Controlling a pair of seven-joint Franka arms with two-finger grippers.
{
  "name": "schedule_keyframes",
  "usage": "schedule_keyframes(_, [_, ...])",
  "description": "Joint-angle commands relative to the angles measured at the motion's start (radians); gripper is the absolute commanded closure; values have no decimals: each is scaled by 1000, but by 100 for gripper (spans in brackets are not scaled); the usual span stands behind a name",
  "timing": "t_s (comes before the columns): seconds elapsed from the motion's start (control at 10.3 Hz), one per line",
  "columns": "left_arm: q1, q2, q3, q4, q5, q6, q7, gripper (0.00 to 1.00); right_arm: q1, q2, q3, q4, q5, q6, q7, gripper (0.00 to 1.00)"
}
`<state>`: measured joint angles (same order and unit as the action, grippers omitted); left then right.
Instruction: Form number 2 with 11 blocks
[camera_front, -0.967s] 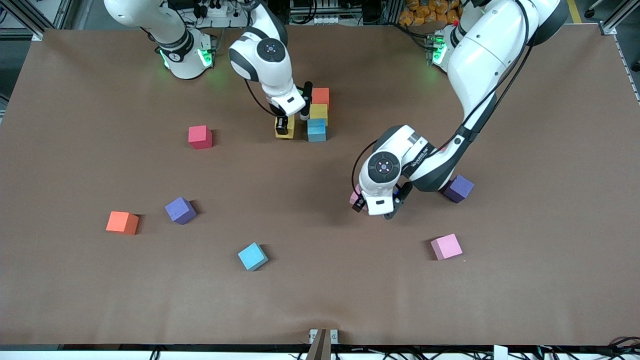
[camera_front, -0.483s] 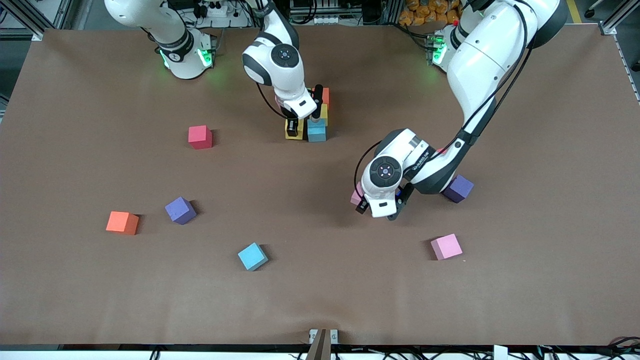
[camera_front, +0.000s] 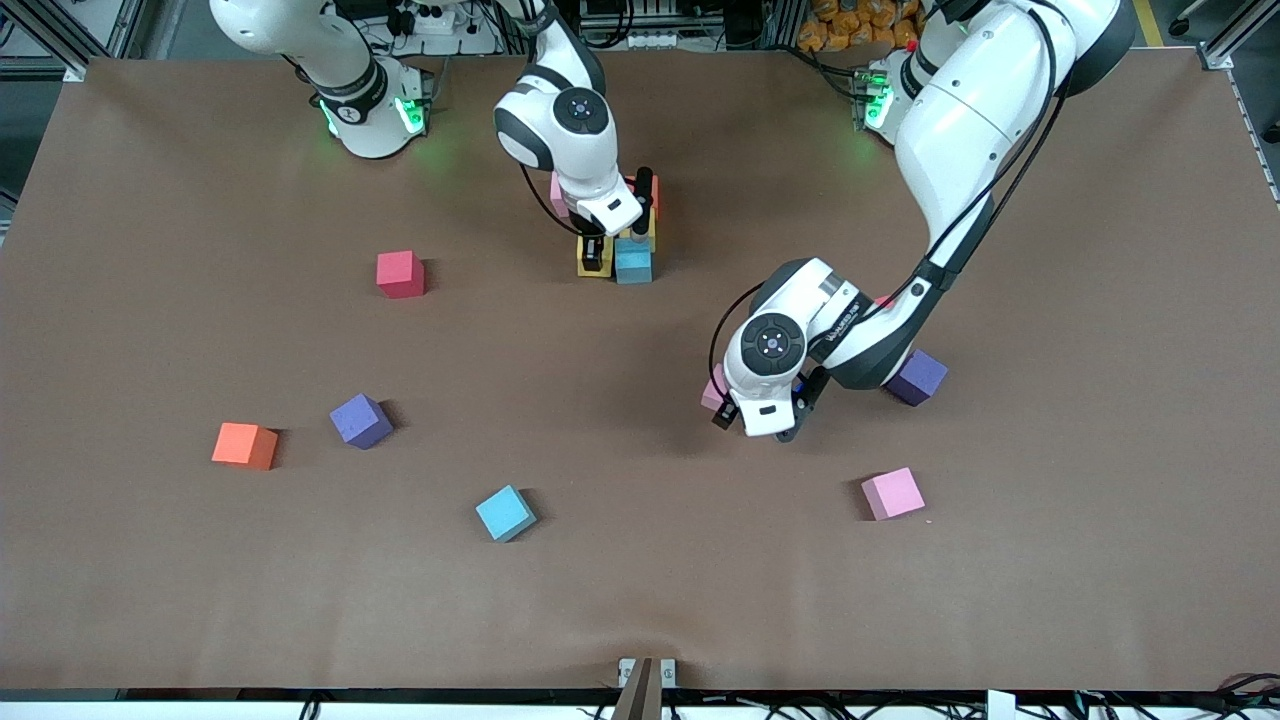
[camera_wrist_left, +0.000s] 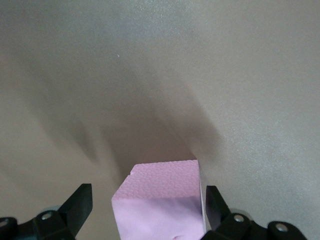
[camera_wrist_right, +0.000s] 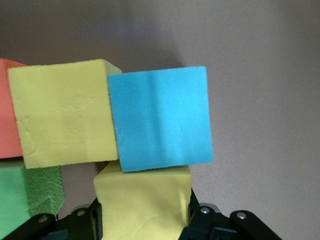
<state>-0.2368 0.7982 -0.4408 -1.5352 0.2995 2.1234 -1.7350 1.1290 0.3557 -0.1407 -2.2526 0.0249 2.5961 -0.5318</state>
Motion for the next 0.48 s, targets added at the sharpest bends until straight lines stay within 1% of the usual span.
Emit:
schedule_keyframes(0.0, [-7,-4,7,7,-11,-10,-20,0,12,22,-5,22,18,-1,12,63])
schedule_keyframes(0.39, [-9,-4,7,7,-10,-10,-18,0,11,22,-7,25,16,-2,24,63])
